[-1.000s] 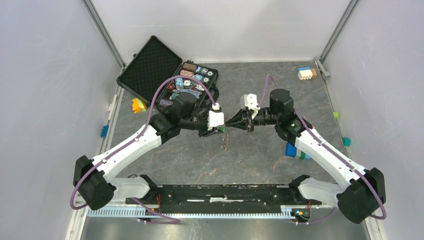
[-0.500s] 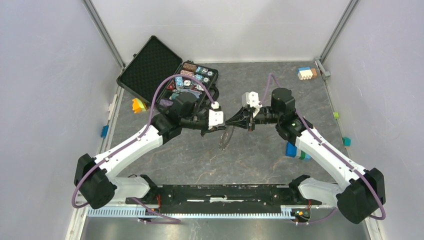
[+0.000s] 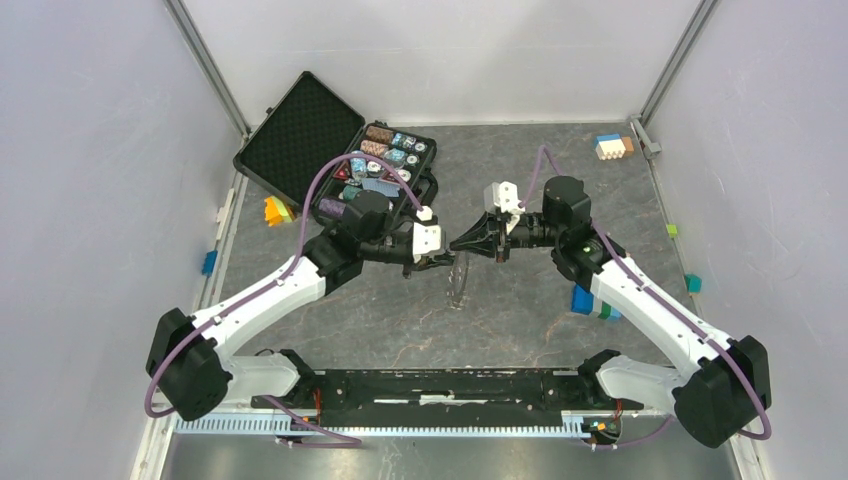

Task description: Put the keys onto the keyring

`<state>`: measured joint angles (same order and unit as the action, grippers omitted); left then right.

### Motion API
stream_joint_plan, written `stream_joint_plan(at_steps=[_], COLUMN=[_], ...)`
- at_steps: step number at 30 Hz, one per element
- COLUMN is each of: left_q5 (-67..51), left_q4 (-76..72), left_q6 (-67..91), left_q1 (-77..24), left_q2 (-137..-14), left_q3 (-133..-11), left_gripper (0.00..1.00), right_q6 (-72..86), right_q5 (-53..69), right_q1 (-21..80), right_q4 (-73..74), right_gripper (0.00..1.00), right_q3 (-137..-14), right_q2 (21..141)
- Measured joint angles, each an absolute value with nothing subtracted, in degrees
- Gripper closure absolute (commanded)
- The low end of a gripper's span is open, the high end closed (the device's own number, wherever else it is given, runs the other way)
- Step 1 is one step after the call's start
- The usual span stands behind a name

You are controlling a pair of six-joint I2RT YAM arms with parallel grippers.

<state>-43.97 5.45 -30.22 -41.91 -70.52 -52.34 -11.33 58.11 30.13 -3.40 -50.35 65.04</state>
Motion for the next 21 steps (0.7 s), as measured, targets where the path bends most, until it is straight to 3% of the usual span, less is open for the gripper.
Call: stream_joint_plan(at_steps=[3, 12, 21], left_q5=[-44.1, -43.4, -40.6], left_q4=[5.2, 8.1, 16.7], left_q6=[-29.5, -29.8, -34.3], left_q1=[-41.8, -41.8, -41.1], left_q2=[-70.7, -71.0, -67.4], left_q3=[-52.3, -52.6, -55.8], left_gripper=[0.86, 0.53, 0.52], right_q6=[-10.7, -11.6, -14.7], right_q5=[58.3, 58.1, 58.1], right_q1=[30.1, 29.9, 29.9], right_q4=[-4.5, -6.2, -4.8], right_gripper=[1.00, 1.00, 1.00], right_q3=[-49.8, -48.8, -48.8], right_q2=[65.0, 65.1, 65.1])
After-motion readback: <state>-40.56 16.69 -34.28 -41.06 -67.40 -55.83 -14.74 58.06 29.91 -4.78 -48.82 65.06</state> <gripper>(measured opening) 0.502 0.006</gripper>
